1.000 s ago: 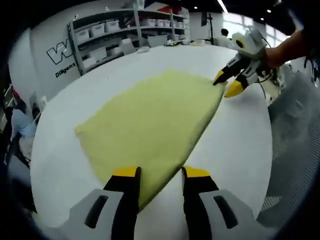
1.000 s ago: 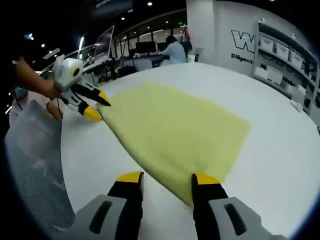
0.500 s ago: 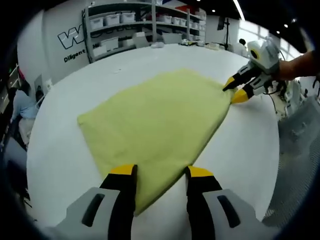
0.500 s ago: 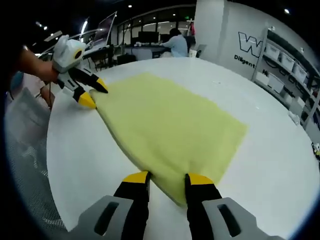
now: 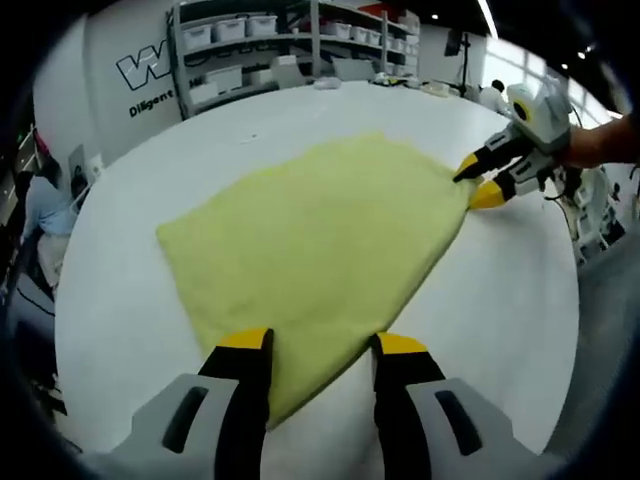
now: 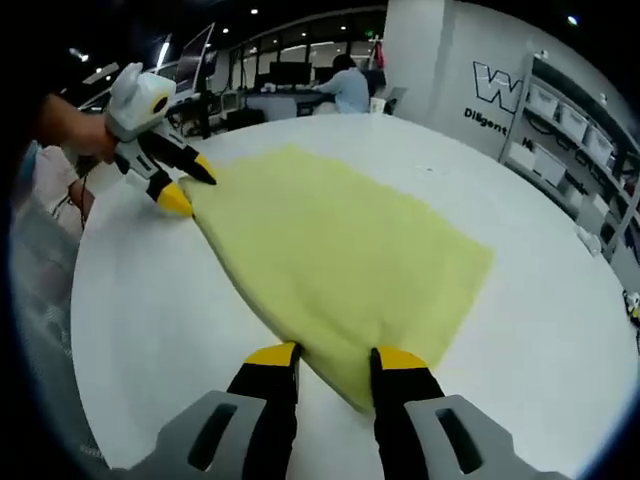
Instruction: Fold the garment on the visible template until the final outline fits inside the template.
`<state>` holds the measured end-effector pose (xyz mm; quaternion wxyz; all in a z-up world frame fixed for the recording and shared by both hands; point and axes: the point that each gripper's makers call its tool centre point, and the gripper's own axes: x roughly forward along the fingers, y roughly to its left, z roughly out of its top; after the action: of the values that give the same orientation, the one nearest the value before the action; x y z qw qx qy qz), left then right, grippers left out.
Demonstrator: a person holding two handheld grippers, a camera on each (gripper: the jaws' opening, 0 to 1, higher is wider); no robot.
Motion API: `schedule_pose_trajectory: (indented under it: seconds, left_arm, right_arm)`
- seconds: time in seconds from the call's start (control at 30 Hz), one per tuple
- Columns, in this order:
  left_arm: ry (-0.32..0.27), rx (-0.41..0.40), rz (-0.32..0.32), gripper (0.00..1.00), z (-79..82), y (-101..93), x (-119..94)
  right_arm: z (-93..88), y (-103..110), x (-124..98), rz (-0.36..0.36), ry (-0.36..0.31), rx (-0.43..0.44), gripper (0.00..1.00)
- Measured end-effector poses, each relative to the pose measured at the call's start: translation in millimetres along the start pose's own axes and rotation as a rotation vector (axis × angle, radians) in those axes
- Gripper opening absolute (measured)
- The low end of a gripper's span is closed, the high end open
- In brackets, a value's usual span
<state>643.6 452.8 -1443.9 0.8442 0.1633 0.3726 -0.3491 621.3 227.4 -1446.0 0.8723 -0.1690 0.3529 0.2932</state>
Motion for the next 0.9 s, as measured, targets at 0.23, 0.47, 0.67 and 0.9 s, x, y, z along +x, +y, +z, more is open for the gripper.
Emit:
schedule_pose_trajectory:
  seconds: [0.23,0.47,0.67,0.9]
  left_arm:
    - [0.0,0.001,-0.001,0.38,4.2,3.6,4]
    - [-0.002,0.085,-0.001,0.53,2.4,6.1,0]
    - [0.008,0.058,0.047,0.5,2.4,22.1,0]
    - [0.009,0.02,0.035,0.52,-0.5,17.7,1]
  right_arm:
    - [6.8,-10,8,-0.004,-0.001,0.0,0.24]
    - [6.1,2,5,0.016,0.005,-0.036,0.37]
    - [6.9,8,6,0.024,0.001,-0.01,0.45]
    - [6.4,13,5,0.038,-0.001,0.028,0.51]
